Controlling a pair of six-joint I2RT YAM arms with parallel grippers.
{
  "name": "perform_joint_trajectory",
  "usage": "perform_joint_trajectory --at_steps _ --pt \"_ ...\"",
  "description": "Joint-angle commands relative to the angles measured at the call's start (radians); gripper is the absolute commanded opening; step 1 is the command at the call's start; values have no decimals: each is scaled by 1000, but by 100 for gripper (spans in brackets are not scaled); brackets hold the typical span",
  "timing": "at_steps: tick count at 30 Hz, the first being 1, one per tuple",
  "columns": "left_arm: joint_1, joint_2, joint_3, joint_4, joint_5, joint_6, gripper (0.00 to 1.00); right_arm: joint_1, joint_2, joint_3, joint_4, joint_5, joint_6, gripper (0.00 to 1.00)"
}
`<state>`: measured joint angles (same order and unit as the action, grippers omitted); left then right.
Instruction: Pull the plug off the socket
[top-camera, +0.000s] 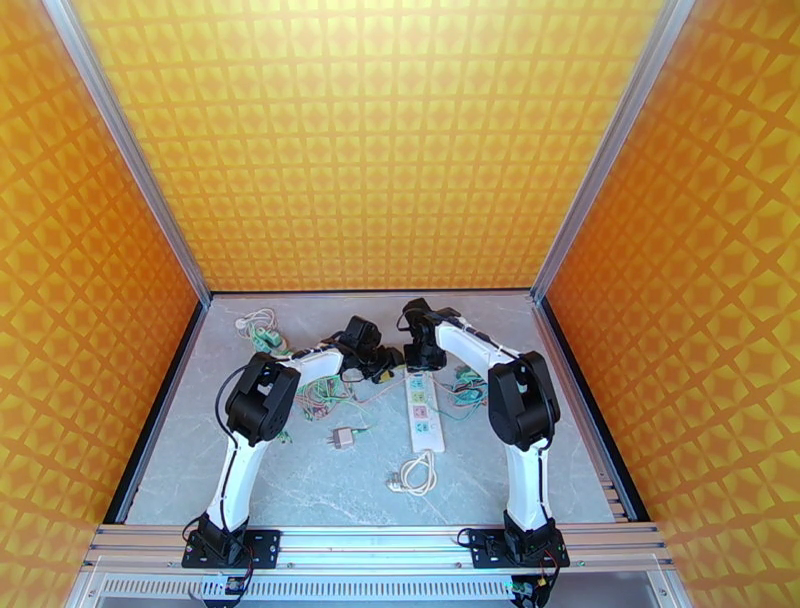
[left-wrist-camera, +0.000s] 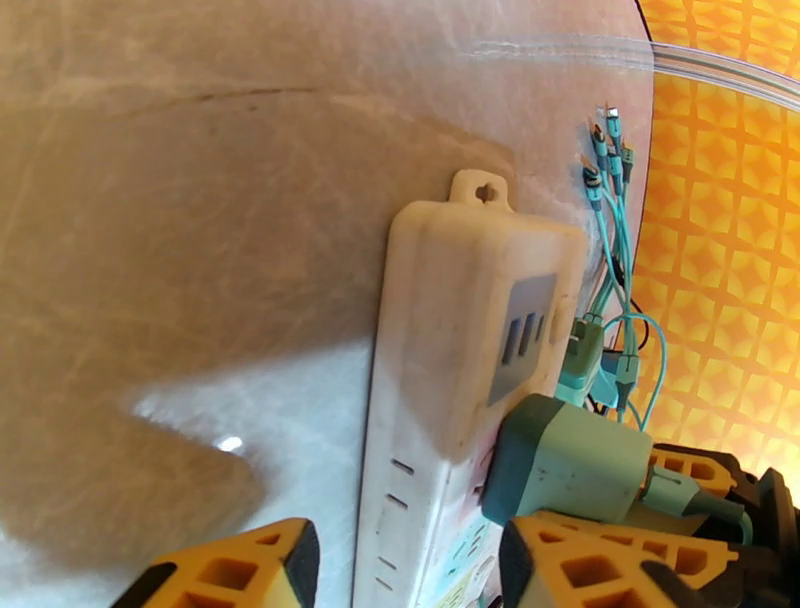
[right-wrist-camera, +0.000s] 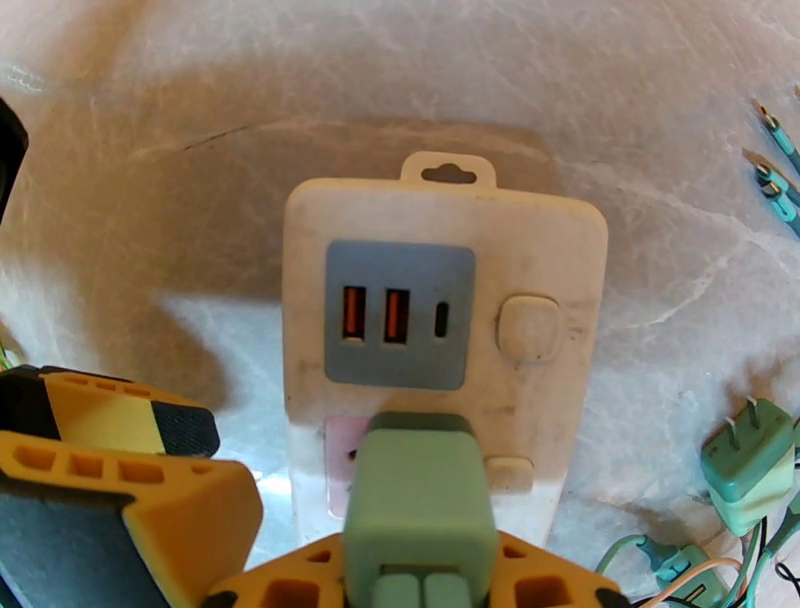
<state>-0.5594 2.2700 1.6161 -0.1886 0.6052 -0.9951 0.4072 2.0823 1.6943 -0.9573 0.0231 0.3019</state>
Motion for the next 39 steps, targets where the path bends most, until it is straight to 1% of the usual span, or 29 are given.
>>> perform_joint_trajectory --at_steps 1,5,10,19,25,31,34,39 --pt "-35 24 31 24 43 -8 53 12 -44 -8 21 -32 12 21" --pt "-37 36 11 -8 29 -17 49 13 -44 -12 26 -37 16 22" --pt "-43 55 40 -182 -34 44 45 15 -52 -13 29 -28 17 21" --pt "-43 72 74 -393 -154 103 43 15 -83 39 11 23 10 21" --pt "-43 80 65 -426 -176 107 42 13 -96 96 -32 63 -11 20" --pt "-43 85 60 -442 -182 115 42 10 -120 97 -47 99 -28 20" --pt "-43 83 61 -440 -182 116 42 9 -124 92 -53 102 -32 20" --pt "-39 51 59 -424 -182 113 43 9 -122 55 -32 69 -16 20"
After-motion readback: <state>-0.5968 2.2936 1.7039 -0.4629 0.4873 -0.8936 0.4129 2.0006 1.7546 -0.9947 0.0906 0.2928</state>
